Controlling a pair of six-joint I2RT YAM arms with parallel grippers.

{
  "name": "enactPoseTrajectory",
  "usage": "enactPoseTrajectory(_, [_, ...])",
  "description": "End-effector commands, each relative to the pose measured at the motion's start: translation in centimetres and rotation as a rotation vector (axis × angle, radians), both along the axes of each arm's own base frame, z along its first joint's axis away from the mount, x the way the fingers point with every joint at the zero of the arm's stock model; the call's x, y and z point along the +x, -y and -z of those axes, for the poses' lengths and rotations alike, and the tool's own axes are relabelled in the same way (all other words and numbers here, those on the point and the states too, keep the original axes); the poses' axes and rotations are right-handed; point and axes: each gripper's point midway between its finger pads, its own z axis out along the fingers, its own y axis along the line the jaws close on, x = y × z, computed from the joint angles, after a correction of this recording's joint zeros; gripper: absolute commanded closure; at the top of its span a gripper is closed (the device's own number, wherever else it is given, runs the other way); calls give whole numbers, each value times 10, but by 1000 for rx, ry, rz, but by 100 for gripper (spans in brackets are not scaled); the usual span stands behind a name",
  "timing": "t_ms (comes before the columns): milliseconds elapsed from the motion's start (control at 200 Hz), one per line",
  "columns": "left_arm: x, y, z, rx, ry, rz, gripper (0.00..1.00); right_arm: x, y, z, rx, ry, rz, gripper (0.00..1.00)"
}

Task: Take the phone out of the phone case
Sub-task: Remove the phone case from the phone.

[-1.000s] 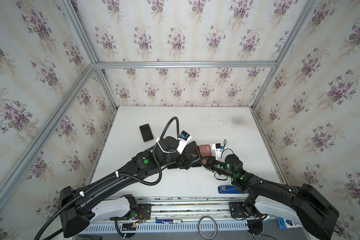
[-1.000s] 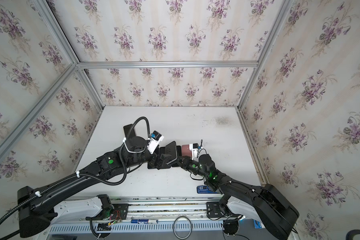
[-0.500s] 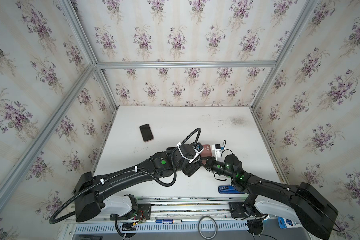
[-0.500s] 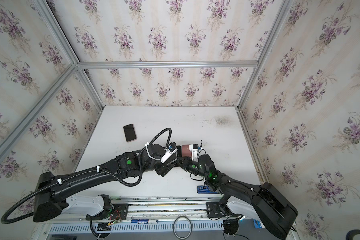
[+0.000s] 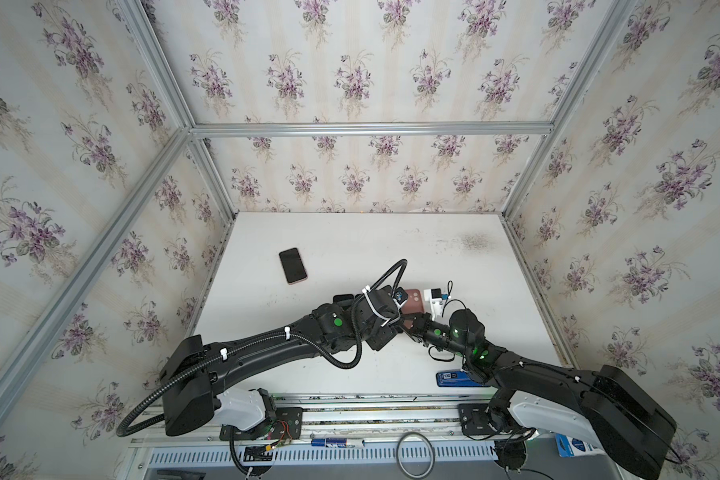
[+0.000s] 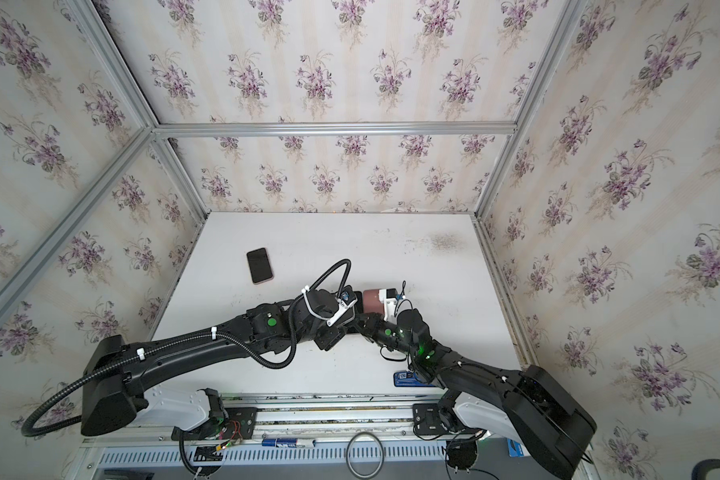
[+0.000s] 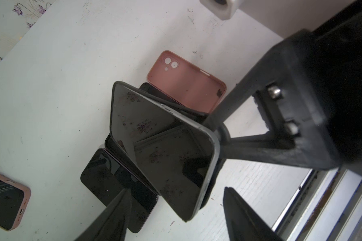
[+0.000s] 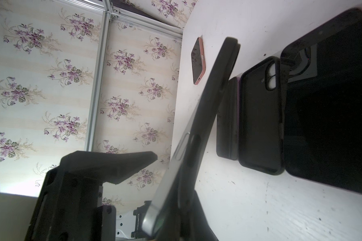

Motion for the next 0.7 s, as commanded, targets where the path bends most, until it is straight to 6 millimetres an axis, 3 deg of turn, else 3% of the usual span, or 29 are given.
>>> enactPoseTrajectory(0, [12, 3, -8, -12, 63, -20, 33, 4, -4, -29, 81, 74, -4, 100])
enactPoseTrajectory(220, [23, 5, -3, 24, 96, -42, 44, 2, -3, -33, 98, 66, -6, 100])
enactPoseTrajectory(370, [31, 2, -11, 22, 145, -84, 54, 0, -1, -39, 107, 69, -2, 100])
enactPoseTrajectory(695, [31, 10, -17, 2, 146, -56, 68, -2, 3, -41, 95, 72, 8, 100])
